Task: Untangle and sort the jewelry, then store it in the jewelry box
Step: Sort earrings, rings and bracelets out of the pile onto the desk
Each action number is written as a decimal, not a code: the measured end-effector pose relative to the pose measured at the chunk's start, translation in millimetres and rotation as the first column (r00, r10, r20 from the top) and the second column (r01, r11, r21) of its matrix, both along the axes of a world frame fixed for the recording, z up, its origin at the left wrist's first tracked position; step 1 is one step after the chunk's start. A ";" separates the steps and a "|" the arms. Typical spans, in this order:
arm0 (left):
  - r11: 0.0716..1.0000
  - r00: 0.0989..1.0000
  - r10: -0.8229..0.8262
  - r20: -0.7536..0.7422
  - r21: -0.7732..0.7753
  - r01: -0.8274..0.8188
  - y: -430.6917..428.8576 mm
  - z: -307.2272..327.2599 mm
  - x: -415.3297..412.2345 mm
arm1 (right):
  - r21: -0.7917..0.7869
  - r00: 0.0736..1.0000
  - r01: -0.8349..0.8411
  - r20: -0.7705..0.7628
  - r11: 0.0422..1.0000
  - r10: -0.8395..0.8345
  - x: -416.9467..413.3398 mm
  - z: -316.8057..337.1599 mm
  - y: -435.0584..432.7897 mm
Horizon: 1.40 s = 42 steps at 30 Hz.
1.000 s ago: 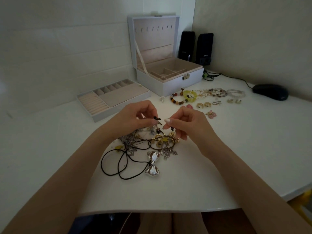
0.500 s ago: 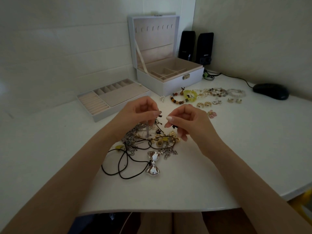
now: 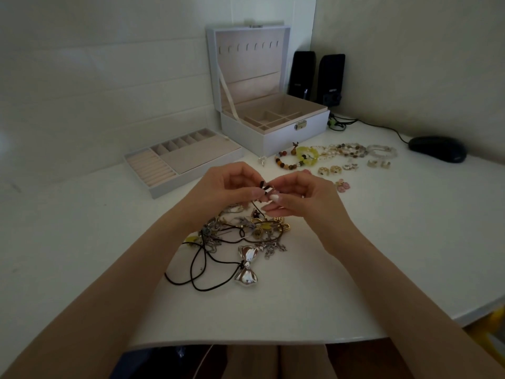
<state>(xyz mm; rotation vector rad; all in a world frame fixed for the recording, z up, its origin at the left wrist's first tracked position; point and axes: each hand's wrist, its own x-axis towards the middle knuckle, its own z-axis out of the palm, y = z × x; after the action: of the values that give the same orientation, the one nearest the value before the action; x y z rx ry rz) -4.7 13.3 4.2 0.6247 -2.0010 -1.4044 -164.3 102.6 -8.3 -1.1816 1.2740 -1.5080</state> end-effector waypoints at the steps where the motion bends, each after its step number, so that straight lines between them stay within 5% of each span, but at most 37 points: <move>1: 1.000 1.000 0.003 -0.002 -0.001 -0.003 0.1 0.6 0.1 | 0.002 1.000 0.014 0.002 1.000 -0.014 -0.4 0.5 0.1; 22: 0.986 0.994 0.094 0.050 -0.146 -0.086 -2.8 -6.0 -2.5 | -0.041 0.998 0.051 -0.022 0.998 -0.052 -4.7 -2.0 -1.2; 26: 0.910 0.956 0.266 0.127 -0.360 -0.205 -12.9 -2.1 4.3 | -0.033 0.997 0.056 -0.054 0.998 -0.058 -5.4 -1.4 -0.9; 32: 0.925 0.859 0.115 0.499 -0.369 0.090 -19.1 -0.3 15.0 | -0.028 0.982 0.048 -0.182 0.998 -0.053 -4.9 0.4 0.3; 42: 0.899 0.850 0.114 0.514 -0.418 0.132 -28.2 -9.2 17.0 | -0.036 0.991 0.057 -0.119 0.998 -0.061 -5.7 -0.2 -1.0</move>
<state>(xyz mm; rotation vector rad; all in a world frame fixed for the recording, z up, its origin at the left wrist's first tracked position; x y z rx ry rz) 12.3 -15.0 -5.1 0.8532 -2.6464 -0.7646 -170.0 101.6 -8.6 -1.2823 1.3796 -1.5244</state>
